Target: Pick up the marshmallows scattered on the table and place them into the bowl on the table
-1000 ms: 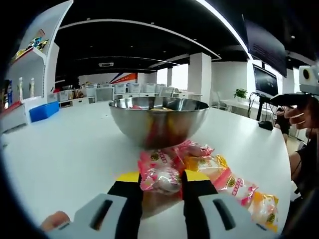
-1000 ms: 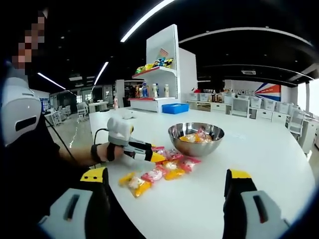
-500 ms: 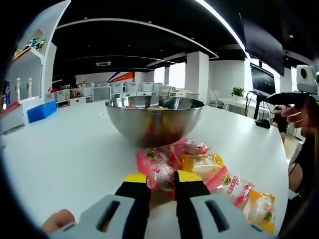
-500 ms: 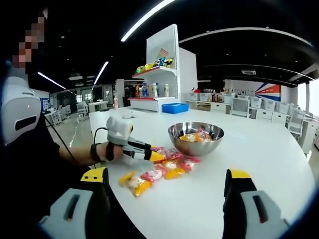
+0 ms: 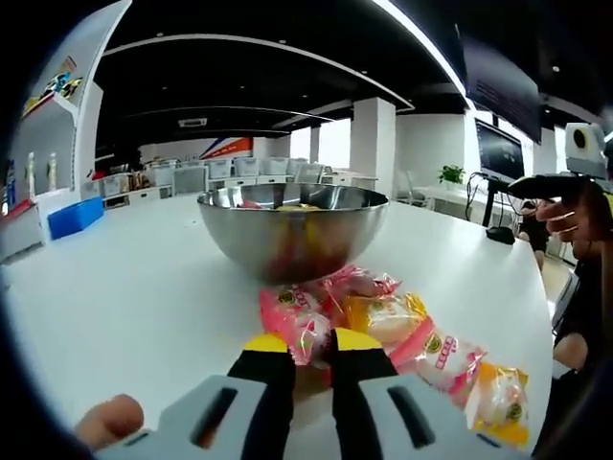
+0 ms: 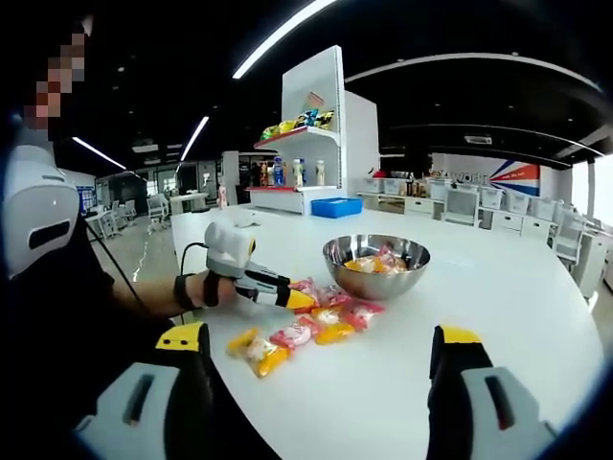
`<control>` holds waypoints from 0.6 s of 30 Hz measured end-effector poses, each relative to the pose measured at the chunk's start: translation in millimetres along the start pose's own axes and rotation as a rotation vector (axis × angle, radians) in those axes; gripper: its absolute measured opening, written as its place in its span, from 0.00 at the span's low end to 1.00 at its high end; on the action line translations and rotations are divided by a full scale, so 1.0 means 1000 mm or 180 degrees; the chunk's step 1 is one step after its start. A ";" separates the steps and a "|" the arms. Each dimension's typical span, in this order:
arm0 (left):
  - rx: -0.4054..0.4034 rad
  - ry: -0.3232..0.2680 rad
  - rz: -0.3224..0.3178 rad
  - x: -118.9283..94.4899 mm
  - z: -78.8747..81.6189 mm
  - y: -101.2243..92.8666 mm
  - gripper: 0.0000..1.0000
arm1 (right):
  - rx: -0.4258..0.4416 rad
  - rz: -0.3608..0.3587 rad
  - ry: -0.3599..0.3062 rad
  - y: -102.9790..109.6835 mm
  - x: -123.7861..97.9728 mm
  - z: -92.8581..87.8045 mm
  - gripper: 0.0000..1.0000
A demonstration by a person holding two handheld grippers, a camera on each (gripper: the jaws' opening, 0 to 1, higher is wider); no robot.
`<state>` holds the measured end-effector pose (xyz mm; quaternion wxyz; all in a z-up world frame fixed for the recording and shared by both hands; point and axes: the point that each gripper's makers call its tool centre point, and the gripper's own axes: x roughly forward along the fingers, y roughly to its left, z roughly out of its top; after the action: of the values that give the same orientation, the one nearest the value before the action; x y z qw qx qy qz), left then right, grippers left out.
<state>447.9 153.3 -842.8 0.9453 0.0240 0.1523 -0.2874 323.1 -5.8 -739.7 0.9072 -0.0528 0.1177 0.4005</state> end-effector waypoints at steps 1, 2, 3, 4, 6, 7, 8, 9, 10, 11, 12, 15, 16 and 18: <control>0.0022 -0.0010 0.0004 0.000 0.000 0.000 0.12 | -0.0001 -0.0006 0.0005 0.000 0.000 0.000 0.90; 0.0038 -0.0019 0.0020 0.000 0.000 0.001 0.12 | -0.0006 -0.0009 0.0007 -0.001 0.000 0.000 0.90; 0.0045 -0.0028 0.0022 0.000 0.000 0.002 0.12 | -0.0010 -0.0011 0.0007 -0.001 0.000 0.000 0.89; 0.0038 -0.0031 0.0022 -0.001 0.000 0.002 0.11 | -0.0010 -0.0010 0.0007 -0.001 0.000 -0.001 0.89; 0.0002 -0.0038 0.0022 -0.001 0.001 0.004 0.11 | -0.0005 -0.0009 0.0006 -0.001 0.000 -0.001 0.89; -0.0011 -0.0063 0.0026 -0.002 0.002 0.004 0.11 | -0.0004 -0.0008 0.0011 -0.001 0.000 -0.001 0.89; -0.0023 -0.0088 0.0029 -0.003 0.003 0.004 0.11 | -0.0002 -0.0008 0.0015 -0.001 0.000 -0.002 0.89; -0.0037 -0.0112 0.0029 -0.004 0.005 0.004 0.11 | -0.0004 -0.0008 0.0016 -0.001 0.000 -0.002 0.89; -0.0045 -0.0137 0.0028 -0.006 0.007 0.005 0.11 | -0.0003 -0.0007 0.0016 -0.001 0.000 -0.002 0.89; -0.0040 -0.0168 0.0038 -0.007 0.010 0.006 0.11 | -0.0002 -0.0005 0.0015 -0.001 0.000 -0.002 0.89; -0.0035 -0.0197 0.0039 -0.010 0.013 0.006 0.11 | -0.0005 -0.0001 0.0016 0.000 0.000 -0.002 0.89; -0.0036 -0.0271 0.0026 -0.020 0.025 0.006 0.11 | -0.0009 -0.0001 0.0021 0.000 0.000 -0.002 0.89; -0.0030 -0.0278 0.0026 -0.023 0.028 0.006 0.11 | -0.0010 -0.0003 0.0021 -0.001 0.000 -0.002 0.89; 0.0013 -0.0328 0.0042 -0.034 0.036 0.007 0.11 | -0.0012 -0.0006 0.0013 -0.001 -0.001 -0.001 0.89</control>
<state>435.3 172.6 -799.0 0.9537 0.0121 0.1027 -0.2823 323.0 -7.2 -740.7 0.9072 -0.0554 0.1187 0.3997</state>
